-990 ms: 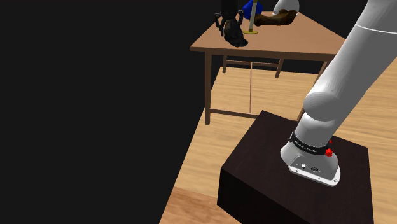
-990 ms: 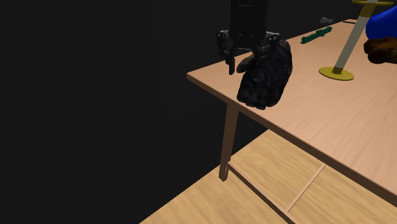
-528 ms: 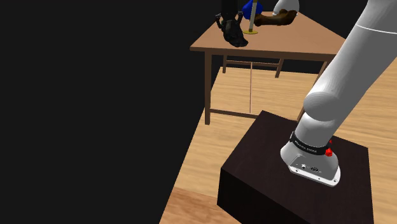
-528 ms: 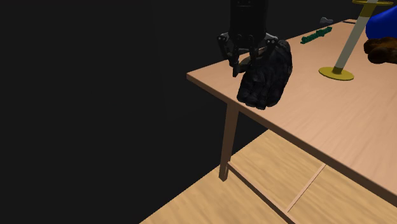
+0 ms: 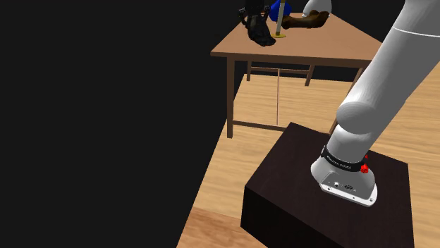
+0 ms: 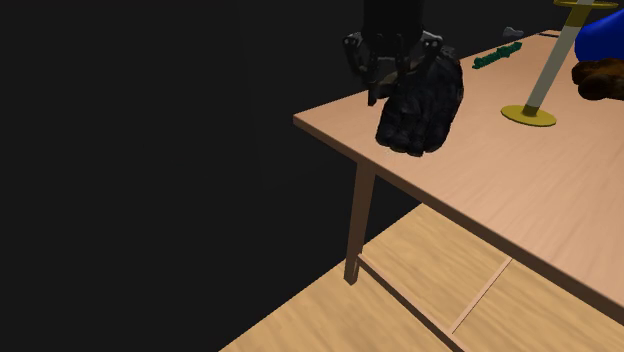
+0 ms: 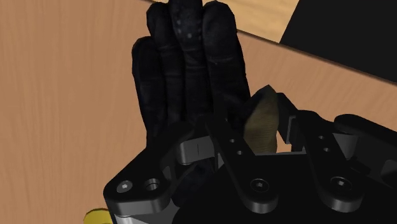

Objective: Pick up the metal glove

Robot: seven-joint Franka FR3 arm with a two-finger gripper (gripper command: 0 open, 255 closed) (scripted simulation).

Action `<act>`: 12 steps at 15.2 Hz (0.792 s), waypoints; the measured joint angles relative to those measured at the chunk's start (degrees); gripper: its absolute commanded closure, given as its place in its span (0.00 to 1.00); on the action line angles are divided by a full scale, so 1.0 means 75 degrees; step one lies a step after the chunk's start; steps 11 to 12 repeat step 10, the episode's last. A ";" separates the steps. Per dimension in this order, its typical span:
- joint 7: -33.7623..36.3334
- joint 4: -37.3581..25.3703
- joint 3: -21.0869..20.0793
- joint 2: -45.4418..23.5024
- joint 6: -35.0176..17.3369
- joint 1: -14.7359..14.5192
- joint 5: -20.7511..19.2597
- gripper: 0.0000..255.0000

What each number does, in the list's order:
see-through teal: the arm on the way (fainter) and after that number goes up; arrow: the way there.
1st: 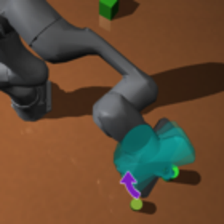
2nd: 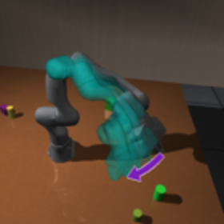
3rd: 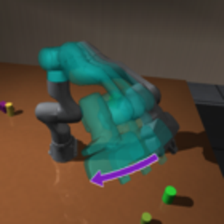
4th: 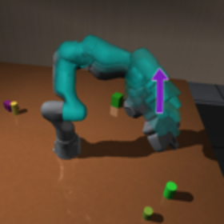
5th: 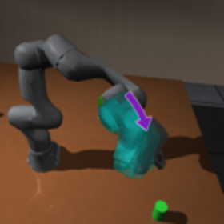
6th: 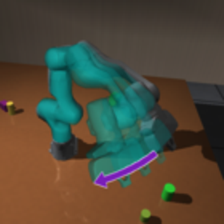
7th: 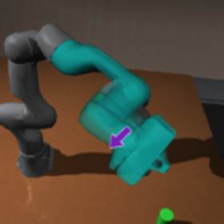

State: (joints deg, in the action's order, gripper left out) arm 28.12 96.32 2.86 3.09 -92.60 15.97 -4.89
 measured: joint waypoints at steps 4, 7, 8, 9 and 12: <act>-0.0023 -0.0492 -0.0008 -0.0069 0.0421 -0.0007 0.0006 1.00; -0.0051 -0.0959 -0.0009 -0.0182 0.0775 -0.0007 0.0010 1.00; -0.0064 -0.1092 -0.0007 -0.0213 0.0877 -0.0005 0.0010 1.00; -0.0068 -0.1225 -0.0009 -0.0232 0.0991 -0.0008 0.0011 1.00; -0.0086 -0.1328 -0.0003 -0.0268 0.1054 -0.0002 0.0012 1.00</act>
